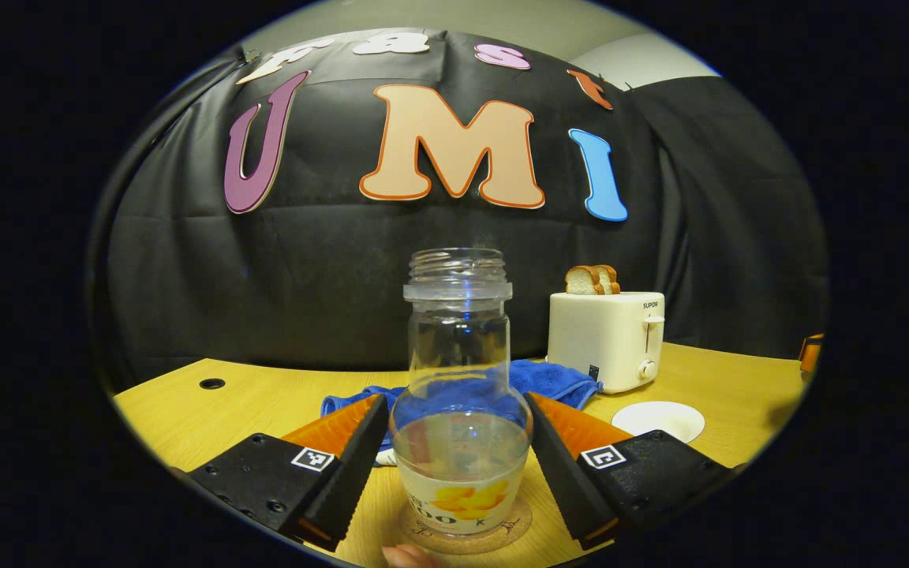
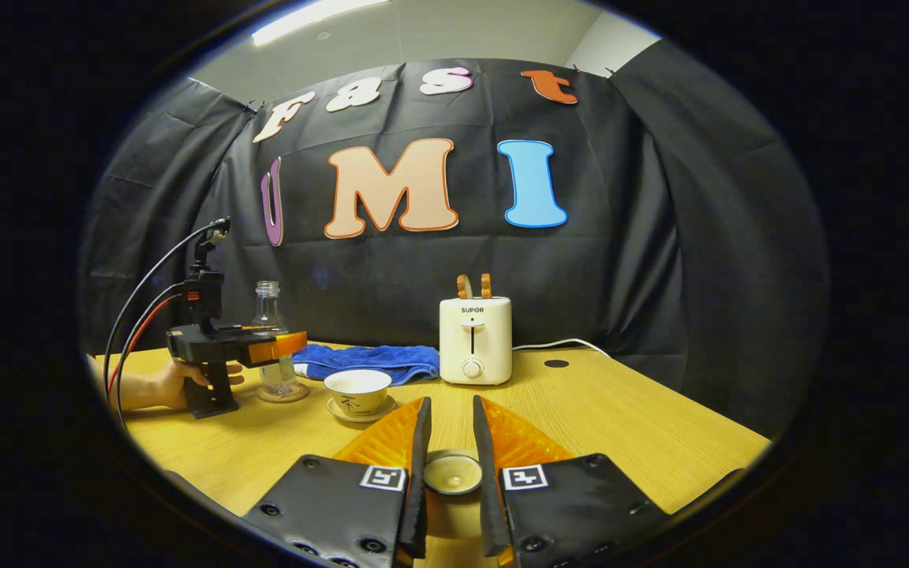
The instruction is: Open the teacup lid with one hand, grasp the water bottle and pour water into the teacup with the other hand; after pouring, place the water bottle on the coaster and then close the teacup lid.
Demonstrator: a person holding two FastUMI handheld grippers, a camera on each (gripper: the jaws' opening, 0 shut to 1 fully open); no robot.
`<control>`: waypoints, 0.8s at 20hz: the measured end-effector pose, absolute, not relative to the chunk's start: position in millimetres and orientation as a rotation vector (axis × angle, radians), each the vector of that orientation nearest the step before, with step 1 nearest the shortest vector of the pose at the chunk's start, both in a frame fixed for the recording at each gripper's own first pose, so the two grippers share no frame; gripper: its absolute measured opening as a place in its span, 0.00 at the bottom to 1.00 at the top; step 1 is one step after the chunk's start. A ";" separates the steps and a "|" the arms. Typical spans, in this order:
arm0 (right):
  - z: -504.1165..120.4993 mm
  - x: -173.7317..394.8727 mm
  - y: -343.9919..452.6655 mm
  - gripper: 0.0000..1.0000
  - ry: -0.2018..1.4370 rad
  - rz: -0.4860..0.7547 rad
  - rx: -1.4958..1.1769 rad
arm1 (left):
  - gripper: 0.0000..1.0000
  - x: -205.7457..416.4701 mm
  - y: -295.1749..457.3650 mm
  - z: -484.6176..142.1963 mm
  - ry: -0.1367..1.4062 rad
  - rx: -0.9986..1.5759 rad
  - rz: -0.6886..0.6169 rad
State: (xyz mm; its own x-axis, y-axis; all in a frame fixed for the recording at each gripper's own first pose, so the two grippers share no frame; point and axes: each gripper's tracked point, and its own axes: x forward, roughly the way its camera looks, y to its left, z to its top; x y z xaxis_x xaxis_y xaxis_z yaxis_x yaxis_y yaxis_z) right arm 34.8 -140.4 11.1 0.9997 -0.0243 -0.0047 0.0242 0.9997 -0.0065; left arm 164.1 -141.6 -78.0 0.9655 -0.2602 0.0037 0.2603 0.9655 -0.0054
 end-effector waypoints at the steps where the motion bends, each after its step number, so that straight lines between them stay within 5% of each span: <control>1: 10.2 35.1 -140.3 0.29 0.005 -0.024 -0.006 | 0.97 162.6 -141.7 -78.1 -0.001 -0.007 -0.265; 16: 11.2 33.9 -139.4 0.29 0.005 -0.015 -0.006 | 0.96 139.3 -132.1 -76.4 -0.009 -0.006 -0.253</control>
